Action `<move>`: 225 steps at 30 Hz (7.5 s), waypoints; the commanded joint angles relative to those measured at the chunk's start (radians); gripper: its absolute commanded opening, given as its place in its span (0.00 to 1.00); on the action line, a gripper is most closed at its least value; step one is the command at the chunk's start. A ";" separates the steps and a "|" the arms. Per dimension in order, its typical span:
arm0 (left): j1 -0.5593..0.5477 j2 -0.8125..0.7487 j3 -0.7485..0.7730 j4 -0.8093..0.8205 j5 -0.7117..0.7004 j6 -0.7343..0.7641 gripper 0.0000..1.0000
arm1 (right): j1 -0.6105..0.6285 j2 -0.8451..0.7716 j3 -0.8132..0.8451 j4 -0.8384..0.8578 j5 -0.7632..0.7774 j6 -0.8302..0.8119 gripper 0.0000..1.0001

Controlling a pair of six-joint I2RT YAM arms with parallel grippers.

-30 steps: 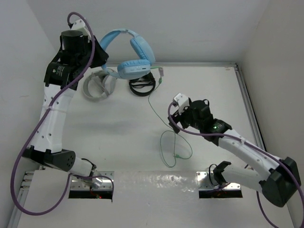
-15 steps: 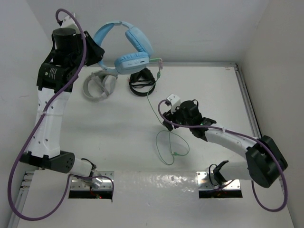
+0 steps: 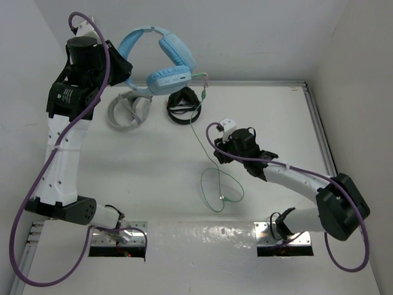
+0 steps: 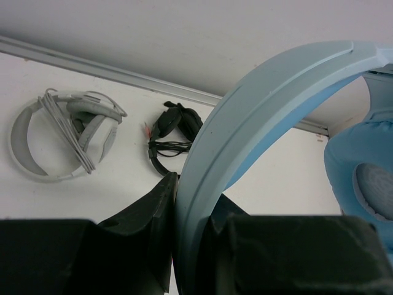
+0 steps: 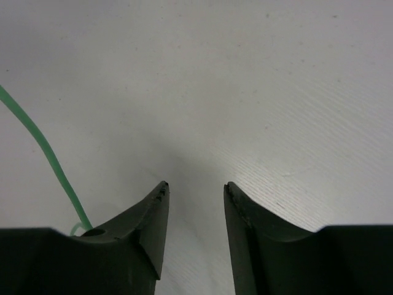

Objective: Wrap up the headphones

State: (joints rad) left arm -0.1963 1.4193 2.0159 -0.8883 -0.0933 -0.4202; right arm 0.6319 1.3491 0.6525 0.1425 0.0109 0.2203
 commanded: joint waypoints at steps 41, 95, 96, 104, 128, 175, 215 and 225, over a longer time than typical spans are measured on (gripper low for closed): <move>0.038 0.000 -0.362 0.219 0.050 -0.102 0.00 | 0.420 0.531 1.208 -0.841 -0.149 0.016 0.00; -0.173 -0.315 -0.746 0.272 0.415 0.545 0.00 | -0.020 -0.057 0.690 -0.354 0.396 -0.297 0.00; -0.173 -0.315 -0.725 0.266 0.438 0.497 0.00 | -0.035 -0.068 0.664 -0.321 0.346 -0.277 0.00; -0.173 -0.306 -0.637 0.258 0.593 0.325 0.00 | -0.080 -0.053 0.615 -0.232 0.078 -0.192 0.33; -0.143 -0.134 -0.243 0.252 0.630 0.084 0.00 | -0.089 0.308 0.362 0.250 0.044 0.146 0.69; 0.063 0.078 -0.258 0.342 0.251 -0.140 0.00 | 0.440 0.586 0.970 -0.435 -0.052 -0.073 0.00; -0.140 -0.221 -0.981 0.497 0.032 0.827 0.00 | 0.353 0.216 1.052 -0.965 0.716 -0.094 0.00; -0.143 -0.295 -0.817 0.349 0.180 0.692 0.00 | 0.103 0.070 0.681 -0.433 0.566 -0.228 0.00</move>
State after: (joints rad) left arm -0.3573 1.1709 1.1275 -0.4156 0.0479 0.2920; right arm 0.8299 1.5318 1.3888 -0.4828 0.5003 0.0391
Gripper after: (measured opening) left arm 0.167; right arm 0.009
